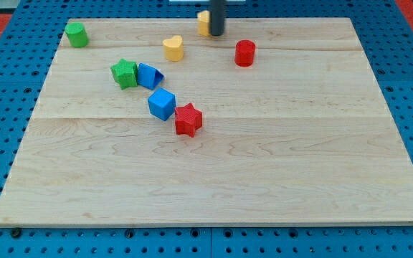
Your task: Push the yellow hexagon left a bit
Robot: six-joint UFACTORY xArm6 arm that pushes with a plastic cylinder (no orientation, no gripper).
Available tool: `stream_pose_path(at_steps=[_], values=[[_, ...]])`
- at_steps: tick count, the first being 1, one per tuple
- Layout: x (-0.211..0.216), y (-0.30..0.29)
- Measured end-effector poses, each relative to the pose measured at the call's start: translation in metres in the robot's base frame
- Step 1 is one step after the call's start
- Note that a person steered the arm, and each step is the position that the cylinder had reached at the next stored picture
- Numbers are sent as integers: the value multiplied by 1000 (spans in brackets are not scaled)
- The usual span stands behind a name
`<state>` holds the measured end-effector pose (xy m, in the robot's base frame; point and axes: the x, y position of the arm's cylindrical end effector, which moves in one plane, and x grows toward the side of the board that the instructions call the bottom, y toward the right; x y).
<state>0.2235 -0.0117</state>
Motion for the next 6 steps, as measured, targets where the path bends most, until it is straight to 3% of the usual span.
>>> stream_pose_path(at_steps=[1, 3, 4, 5, 6], values=[[0, -41], [10, -16], [16, 29], [-27, 33], [-30, 21]])
